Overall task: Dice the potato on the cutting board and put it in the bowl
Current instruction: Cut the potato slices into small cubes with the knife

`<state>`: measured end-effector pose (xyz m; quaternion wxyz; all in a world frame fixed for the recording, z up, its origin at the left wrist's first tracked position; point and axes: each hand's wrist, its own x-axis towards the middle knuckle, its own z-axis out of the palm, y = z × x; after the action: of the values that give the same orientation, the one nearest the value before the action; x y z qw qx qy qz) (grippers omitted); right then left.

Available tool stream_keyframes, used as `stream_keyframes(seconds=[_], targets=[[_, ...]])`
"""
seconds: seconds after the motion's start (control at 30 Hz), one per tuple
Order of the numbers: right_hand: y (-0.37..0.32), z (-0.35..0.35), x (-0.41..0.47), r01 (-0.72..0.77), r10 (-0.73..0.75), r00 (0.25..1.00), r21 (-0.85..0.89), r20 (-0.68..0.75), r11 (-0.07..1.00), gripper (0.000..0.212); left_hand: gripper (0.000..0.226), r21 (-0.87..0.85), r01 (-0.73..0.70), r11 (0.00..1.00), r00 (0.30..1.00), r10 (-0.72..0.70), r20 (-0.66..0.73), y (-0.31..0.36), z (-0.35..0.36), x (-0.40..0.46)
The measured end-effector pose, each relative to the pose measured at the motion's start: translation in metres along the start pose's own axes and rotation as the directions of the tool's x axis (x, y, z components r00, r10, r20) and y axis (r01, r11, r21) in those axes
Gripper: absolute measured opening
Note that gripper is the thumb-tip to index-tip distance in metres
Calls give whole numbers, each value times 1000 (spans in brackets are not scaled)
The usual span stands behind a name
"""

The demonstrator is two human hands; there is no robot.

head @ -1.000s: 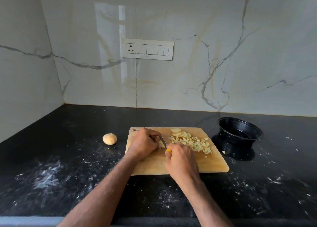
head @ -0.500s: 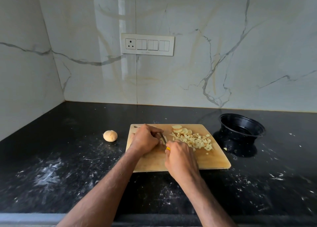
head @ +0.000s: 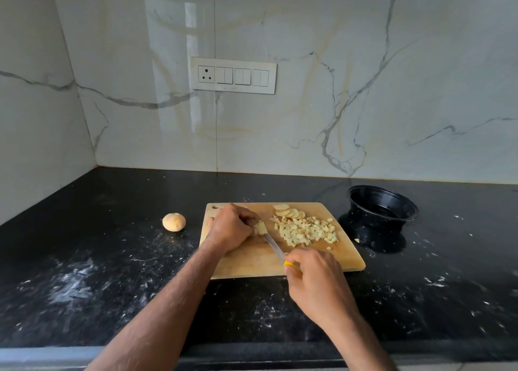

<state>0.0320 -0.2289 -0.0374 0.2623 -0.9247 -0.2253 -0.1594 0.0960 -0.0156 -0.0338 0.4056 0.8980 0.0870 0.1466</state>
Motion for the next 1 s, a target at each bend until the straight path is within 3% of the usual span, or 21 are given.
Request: stream_keyframes(seconds=[0.2,0.6,1.0], targets=[[-8,6,16,-27,49,986,135,-161,990,19,43,-40,-14,999,998,11,-65,-4,-6,-1],[-24,38,42,20,-21,995,-20,-98,1000,21,32,32,-18,999,994,21,-106,-4,-8,0],[-20,34,39,58,-58,998,-6,-32,998,26,17,85,87,993,989,-76,-129,-2,-3,2]])
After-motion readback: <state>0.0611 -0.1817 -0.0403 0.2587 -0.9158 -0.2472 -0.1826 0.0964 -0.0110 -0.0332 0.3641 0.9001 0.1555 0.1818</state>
